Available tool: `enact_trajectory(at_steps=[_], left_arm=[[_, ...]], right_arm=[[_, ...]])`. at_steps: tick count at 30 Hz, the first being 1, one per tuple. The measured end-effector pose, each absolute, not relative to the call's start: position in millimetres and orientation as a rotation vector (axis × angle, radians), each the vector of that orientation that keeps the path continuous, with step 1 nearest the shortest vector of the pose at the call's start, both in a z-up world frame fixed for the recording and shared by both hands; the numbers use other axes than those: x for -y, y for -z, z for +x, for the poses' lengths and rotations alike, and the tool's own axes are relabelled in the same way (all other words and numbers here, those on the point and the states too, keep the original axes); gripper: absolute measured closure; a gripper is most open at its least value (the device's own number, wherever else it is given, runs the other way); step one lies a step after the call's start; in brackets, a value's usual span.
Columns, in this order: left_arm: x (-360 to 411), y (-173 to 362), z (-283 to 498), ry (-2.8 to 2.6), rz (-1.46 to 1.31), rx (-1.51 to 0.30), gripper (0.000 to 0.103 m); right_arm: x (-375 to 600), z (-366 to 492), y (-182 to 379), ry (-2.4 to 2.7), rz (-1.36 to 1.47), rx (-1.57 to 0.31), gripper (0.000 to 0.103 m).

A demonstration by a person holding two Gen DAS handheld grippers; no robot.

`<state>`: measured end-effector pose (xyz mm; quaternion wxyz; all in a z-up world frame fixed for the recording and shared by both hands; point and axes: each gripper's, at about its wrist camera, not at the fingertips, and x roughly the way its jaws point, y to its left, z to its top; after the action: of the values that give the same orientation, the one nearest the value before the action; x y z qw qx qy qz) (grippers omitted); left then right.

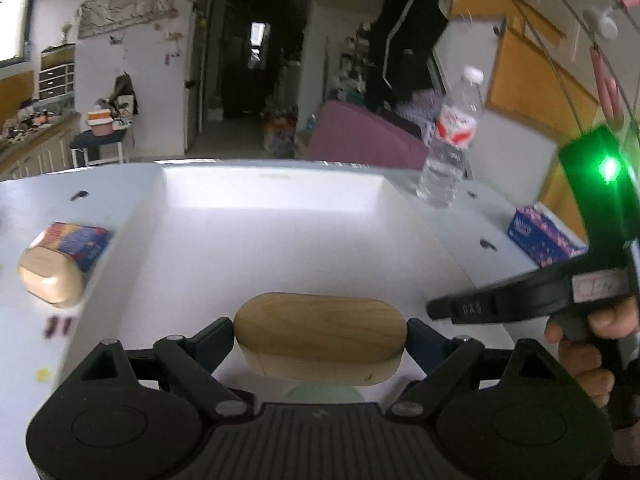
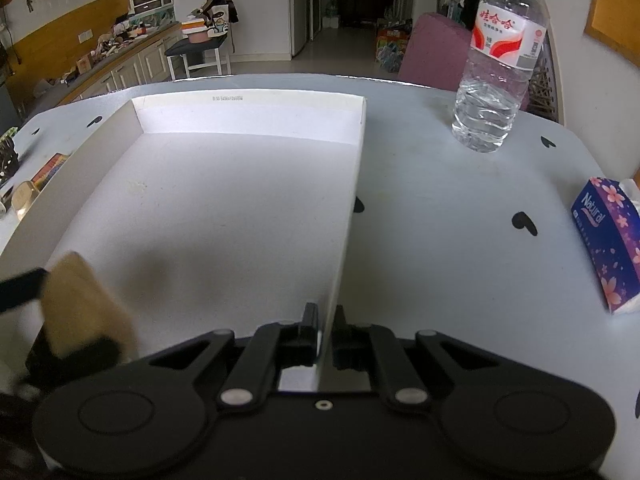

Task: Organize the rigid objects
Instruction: 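Carry the wooden box into the tray and open the left tool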

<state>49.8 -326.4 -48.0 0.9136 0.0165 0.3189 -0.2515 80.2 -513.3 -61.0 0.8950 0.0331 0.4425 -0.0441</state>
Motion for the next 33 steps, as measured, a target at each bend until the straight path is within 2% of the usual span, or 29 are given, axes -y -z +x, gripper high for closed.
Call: enact_trajectory(at_steps=[12,27,29,33], left_arm=[[367.8,56.4,52.7,0.571,0.216,-0.677,0.012],[383.9,58.7,70.2,0.610,0.202,-0.758,0.011],[383.8,58.1,69.7,0.609,0.195,-0.756,0.006],[384.6,56.9,67.3,0.608,0.202,-0.744,0.005]], right_arm=[[513.7,80.6,61.8,0.091,0.067,-0.918,0.096],[513.2,80.4,62.0,0.091,0.067,-0.918,0.096],[513.4,80.4,62.0,0.091,0.067,-0.918,0.096],[513.3,80.5,62.0,0.091,0.067,-0.918,0.096]])
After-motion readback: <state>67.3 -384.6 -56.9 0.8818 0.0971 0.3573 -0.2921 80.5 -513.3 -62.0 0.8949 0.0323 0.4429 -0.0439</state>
